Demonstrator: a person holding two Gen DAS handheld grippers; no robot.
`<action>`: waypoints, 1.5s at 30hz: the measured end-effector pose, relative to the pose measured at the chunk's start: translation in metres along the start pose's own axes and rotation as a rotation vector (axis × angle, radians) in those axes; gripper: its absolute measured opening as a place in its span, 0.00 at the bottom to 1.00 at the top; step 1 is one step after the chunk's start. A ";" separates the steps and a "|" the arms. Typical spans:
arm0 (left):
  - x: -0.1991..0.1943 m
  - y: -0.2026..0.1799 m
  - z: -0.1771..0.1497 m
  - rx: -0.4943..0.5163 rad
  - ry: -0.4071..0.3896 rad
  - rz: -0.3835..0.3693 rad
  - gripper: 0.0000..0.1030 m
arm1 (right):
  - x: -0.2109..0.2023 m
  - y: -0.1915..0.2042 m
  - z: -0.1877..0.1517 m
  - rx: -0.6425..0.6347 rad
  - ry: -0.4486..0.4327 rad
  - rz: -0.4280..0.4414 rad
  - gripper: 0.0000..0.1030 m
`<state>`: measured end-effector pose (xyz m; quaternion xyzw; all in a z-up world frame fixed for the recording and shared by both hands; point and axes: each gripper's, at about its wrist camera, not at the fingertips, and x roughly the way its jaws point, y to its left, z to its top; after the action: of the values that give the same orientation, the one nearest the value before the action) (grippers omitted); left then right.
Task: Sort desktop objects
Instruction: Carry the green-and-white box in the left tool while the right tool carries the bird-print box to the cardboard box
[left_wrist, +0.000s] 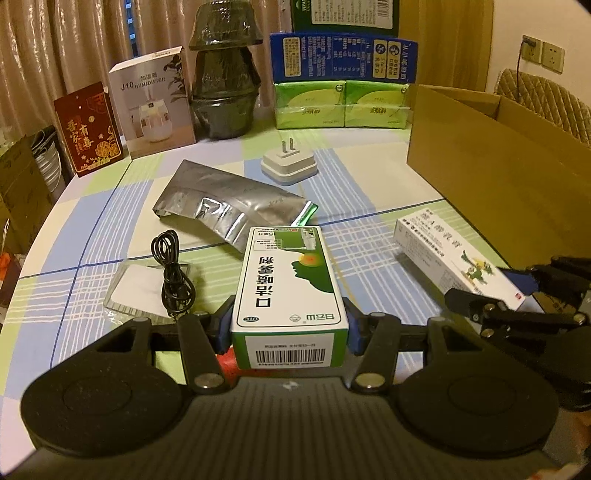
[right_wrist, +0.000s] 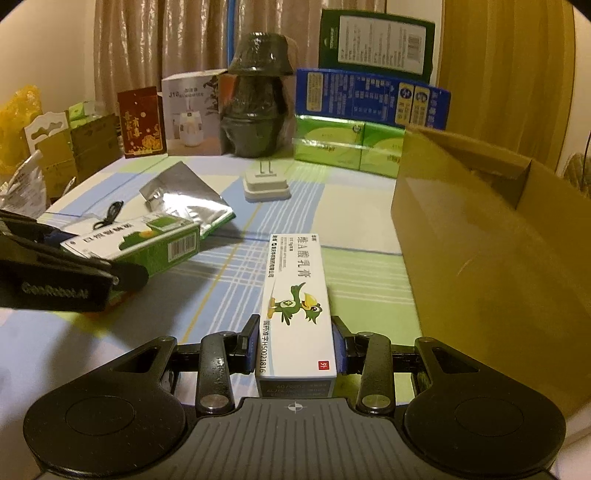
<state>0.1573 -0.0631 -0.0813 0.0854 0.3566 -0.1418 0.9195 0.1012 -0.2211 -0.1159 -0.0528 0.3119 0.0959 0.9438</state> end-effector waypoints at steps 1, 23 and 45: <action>-0.003 -0.001 -0.001 0.001 -0.002 -0.002 0.49 | -0.004 0.000 0.000 -0.004 -0.001 -0.002 0.34; -0.130 -0.075 0.002 -0.072 -0.115 -0.036 0.49 | -0.154 -0.052 0.014 0.112 -0.115 -0.078 0.34; -0.139 -0.145 0.042 0.017 -0.120 -0.146 0.49 | -0.194 -0.131 0.035 0.212 -0.168 -0.150 0.34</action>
<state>0.0391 -0.1830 0.0365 0.0582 0.3050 -0.2162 0.9257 -0.0032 -0.3723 0.0329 0.0322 0.2355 -0.0042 0.9713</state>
